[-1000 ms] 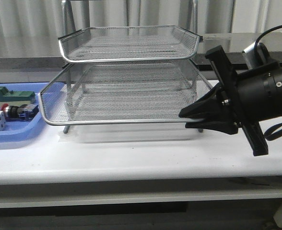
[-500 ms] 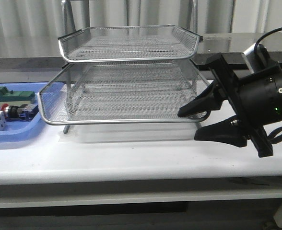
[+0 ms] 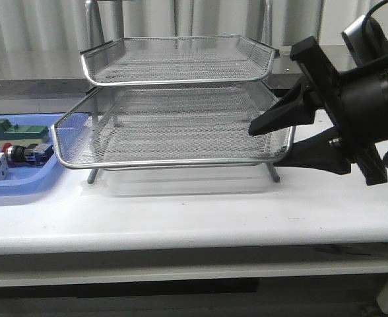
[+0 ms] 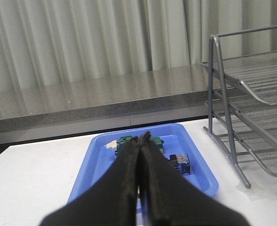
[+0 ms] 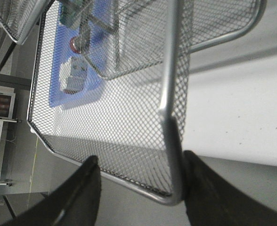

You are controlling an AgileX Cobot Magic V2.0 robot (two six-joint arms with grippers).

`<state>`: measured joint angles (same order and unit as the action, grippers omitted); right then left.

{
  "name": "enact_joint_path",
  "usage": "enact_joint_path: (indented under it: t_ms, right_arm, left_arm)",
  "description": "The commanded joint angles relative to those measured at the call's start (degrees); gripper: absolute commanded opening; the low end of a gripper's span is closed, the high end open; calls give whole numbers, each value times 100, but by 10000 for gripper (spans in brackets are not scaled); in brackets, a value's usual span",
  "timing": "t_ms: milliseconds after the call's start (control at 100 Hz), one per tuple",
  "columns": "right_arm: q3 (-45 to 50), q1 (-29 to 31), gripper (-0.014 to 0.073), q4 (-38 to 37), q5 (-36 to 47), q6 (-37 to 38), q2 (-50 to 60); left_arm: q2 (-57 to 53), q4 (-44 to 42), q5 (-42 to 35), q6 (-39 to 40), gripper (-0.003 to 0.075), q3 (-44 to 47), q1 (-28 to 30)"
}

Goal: Place button on rack with both arms
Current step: 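Pull the middle wire tier outward toward the robot with the right gripper, then release the tier and withdraw the right gripper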

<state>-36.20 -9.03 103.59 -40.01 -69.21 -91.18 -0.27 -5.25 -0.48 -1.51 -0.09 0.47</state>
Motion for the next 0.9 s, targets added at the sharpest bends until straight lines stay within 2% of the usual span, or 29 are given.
enact_joint_path:
  t_ms: [0, 320, 530, 740, 890]
  right_arm:
    - [-102, -4, 405, 122, -235, 136, 340]
    - [-102, -4, 405, -1615, 391, 983, 809]
    - [-102, -4, 405, -3024, 880, 1663, 1384]
    - [-136, -4, 404, -4946, 1010, 3003, 2070]
    - [-389, -4, 402, -6678, 679, 4477, 2517]
  left_arm:
    - [-182, 36, -464, 50, -21, 313, -27]
    - [-182, 36, -464, 50, -21, 313, -27]
    - [-182, 36, -464, 50, -21, 313, -27]
    - [-182, 36, -464, 50, -21, 313, -27]
    - [-182, 36, -464, 50, -21, 313, -27]
